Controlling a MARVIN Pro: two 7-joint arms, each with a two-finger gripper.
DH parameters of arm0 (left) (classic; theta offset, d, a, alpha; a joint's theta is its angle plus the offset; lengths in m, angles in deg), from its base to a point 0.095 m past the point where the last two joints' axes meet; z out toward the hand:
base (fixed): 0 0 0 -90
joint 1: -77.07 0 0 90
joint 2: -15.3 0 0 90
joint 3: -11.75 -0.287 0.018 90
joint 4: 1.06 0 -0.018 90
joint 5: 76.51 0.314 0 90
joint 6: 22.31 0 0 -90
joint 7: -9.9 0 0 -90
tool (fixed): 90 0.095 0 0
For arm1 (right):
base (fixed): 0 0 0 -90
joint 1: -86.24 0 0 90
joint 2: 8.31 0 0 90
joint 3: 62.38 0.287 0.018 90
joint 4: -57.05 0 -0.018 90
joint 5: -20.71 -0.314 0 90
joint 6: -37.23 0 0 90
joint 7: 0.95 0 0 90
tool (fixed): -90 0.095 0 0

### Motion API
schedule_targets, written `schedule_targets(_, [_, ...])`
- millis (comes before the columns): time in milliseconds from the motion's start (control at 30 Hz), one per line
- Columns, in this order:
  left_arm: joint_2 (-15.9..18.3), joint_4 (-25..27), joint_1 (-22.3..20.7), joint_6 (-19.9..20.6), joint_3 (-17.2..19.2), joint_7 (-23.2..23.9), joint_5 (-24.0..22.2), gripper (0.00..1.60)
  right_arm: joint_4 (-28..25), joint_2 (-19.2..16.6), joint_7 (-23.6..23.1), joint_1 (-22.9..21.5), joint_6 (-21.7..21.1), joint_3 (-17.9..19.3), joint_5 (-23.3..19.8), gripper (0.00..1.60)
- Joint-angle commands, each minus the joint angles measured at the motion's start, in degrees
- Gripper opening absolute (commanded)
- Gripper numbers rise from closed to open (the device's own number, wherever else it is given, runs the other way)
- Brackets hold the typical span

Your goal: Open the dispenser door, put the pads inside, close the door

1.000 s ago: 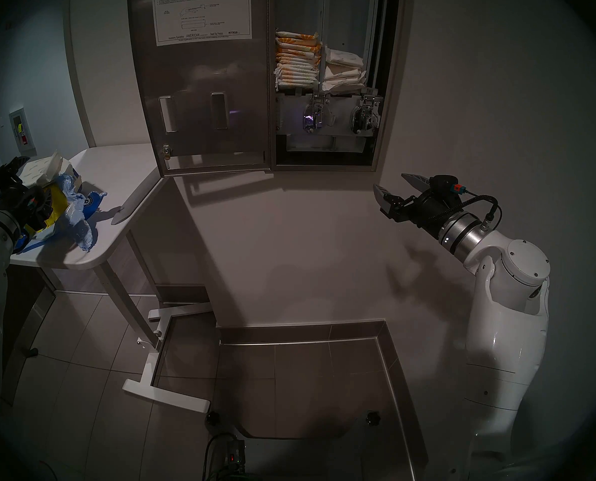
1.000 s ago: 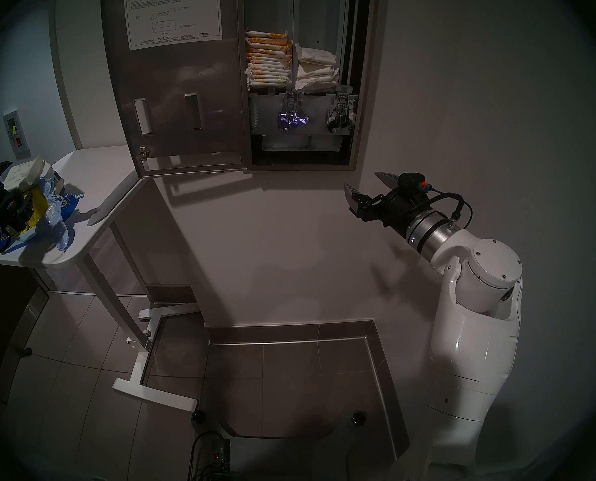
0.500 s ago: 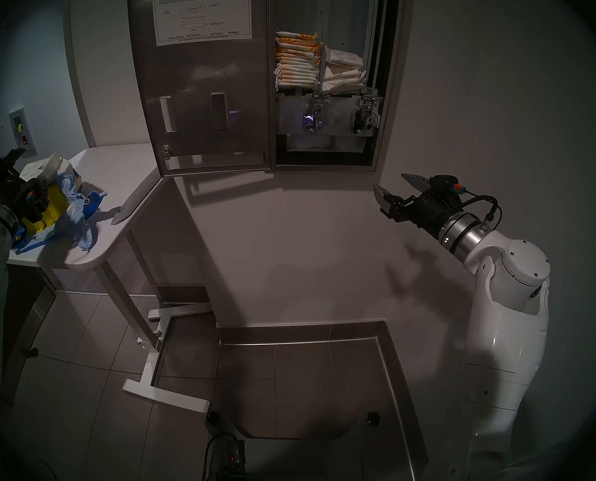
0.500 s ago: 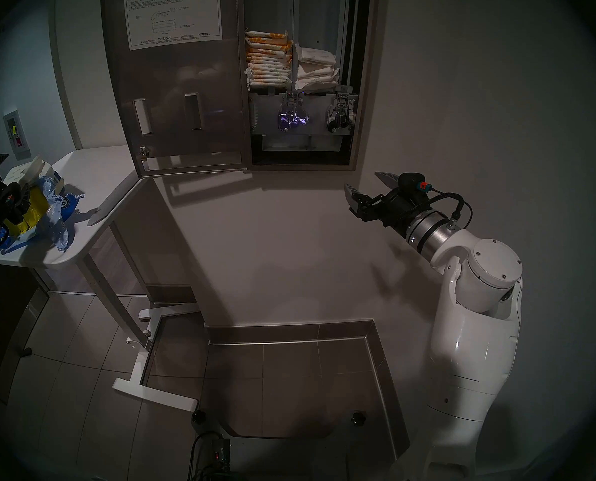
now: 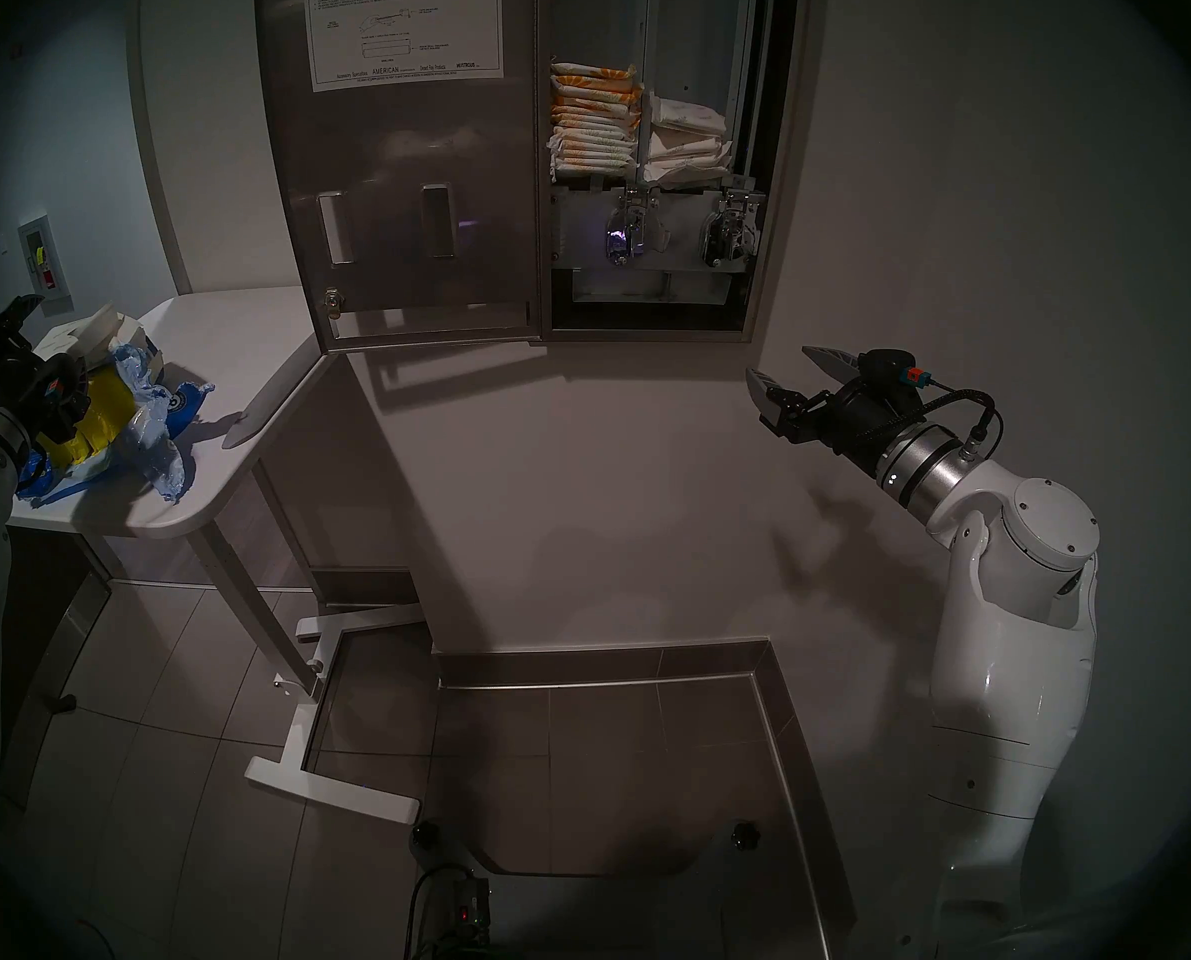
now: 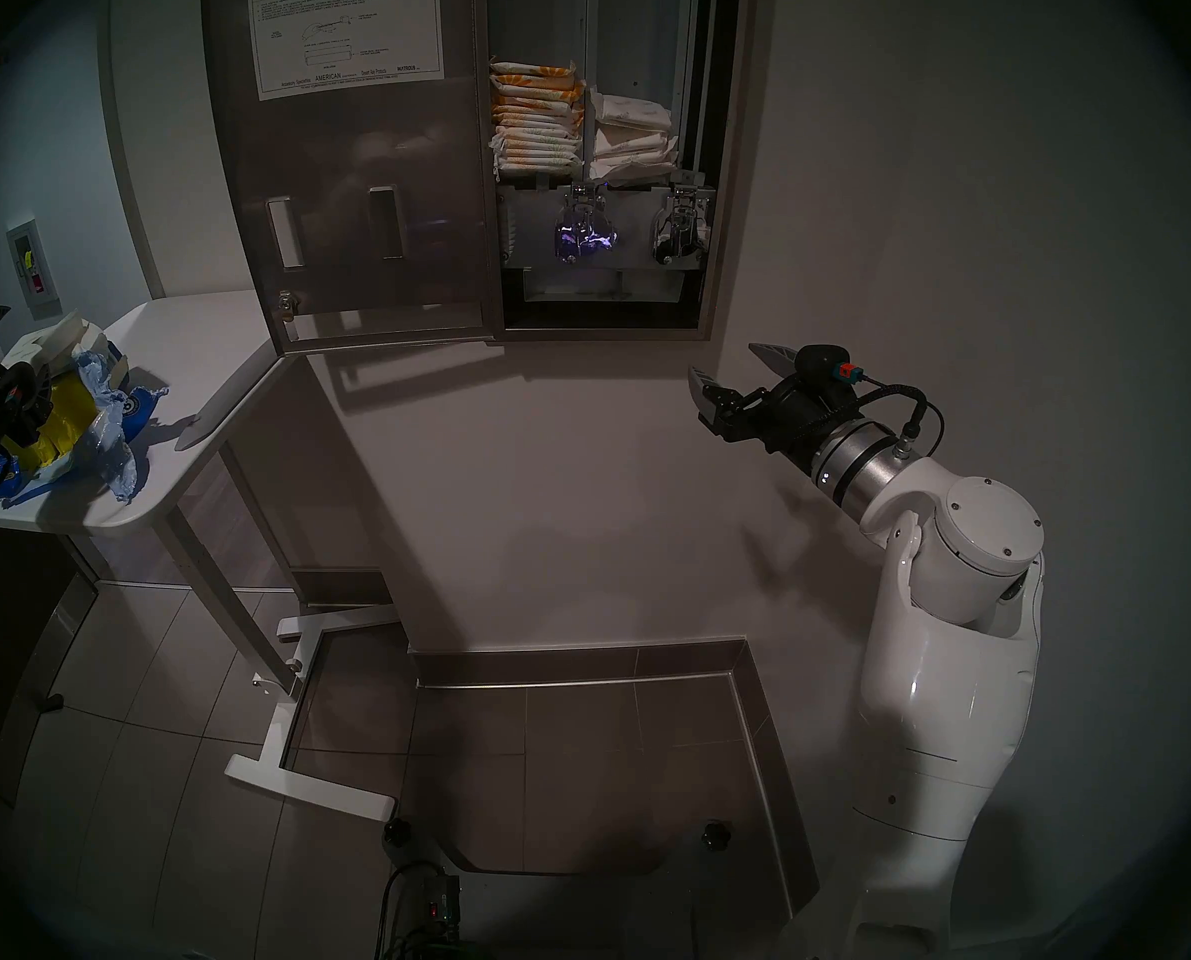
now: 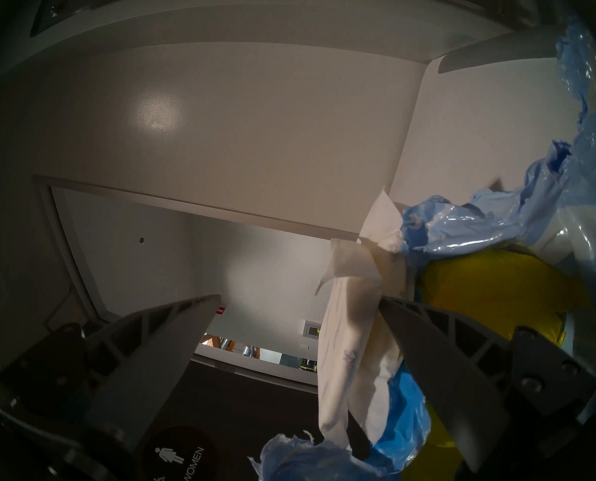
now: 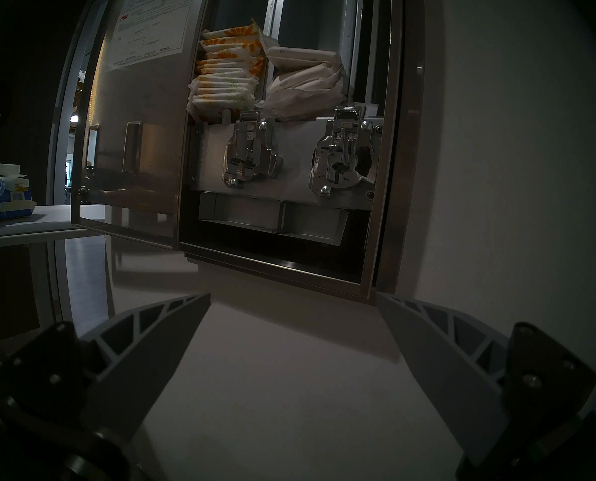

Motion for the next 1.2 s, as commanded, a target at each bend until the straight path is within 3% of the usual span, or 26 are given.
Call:
schedule_targets(0, [-0.24, 2.19, -0.48, 0.09, 1.87, 0.43, -0.81, 1.60, -1.78, 0.00, 0.00, -1.21, 0.21, -0.10, -0.40, 1.60])
schedule_targets(1167, [-0.01, 1.78, -0.45, 2.17, 2.28, 2.06, -1.28, 1.60, -1.79, 0.00, 0.01, -1.21, 0.20, -0.10, -0.41, 1.60])
